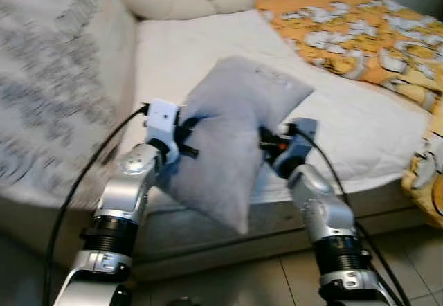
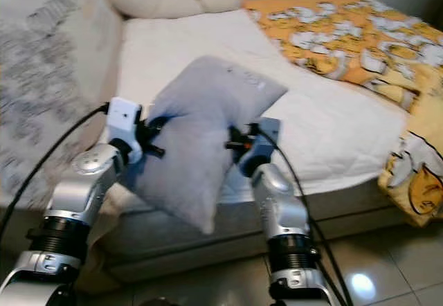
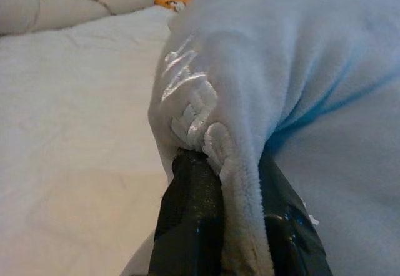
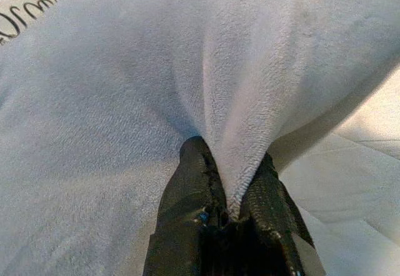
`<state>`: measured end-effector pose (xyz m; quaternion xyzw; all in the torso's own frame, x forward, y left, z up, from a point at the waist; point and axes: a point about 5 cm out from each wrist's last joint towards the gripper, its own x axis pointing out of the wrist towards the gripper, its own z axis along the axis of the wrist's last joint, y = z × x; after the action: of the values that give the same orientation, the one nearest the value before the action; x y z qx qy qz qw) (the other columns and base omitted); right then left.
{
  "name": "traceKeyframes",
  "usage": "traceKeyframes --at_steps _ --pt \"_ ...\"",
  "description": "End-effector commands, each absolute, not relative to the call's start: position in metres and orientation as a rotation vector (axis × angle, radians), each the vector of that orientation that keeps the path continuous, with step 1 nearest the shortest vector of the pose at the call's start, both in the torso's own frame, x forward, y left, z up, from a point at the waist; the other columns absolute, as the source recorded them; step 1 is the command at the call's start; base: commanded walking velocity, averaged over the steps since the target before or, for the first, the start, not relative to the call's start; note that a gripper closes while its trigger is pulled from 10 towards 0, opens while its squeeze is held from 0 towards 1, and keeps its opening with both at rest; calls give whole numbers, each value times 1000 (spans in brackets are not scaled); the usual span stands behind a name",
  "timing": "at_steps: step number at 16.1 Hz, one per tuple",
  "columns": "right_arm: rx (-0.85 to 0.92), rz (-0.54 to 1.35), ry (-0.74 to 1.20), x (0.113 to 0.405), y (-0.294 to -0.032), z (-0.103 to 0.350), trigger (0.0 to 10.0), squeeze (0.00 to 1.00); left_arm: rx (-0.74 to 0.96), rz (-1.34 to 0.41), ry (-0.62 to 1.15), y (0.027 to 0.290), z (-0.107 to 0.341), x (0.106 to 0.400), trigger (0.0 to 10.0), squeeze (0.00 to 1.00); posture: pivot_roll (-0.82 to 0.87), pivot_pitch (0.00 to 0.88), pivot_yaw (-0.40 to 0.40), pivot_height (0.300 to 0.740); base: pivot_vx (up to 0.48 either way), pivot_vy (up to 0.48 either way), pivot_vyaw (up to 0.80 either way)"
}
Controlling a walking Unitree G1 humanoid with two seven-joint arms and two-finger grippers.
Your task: Clean up the room
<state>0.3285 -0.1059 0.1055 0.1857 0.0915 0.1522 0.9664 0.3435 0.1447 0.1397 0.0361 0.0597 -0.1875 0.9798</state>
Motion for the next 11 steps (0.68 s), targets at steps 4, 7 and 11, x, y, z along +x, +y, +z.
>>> traceKeyframes --at_steps 4,7,11 --pt "355 303 150 333 -110 112 10000 0 76 -359 52 145 156 349 10000 0 54 0 50 740 284 0 0" --pt "332 358 146 334 -106 114 10000 0 78 -350 49 146 156 350 10000 0 56 0 46 740 295 0 165" --pt "262 481 168 331 -90 113 10000 0 86 -323 47 152 157 350 10000 0 66 0 40 740 301 0 775"
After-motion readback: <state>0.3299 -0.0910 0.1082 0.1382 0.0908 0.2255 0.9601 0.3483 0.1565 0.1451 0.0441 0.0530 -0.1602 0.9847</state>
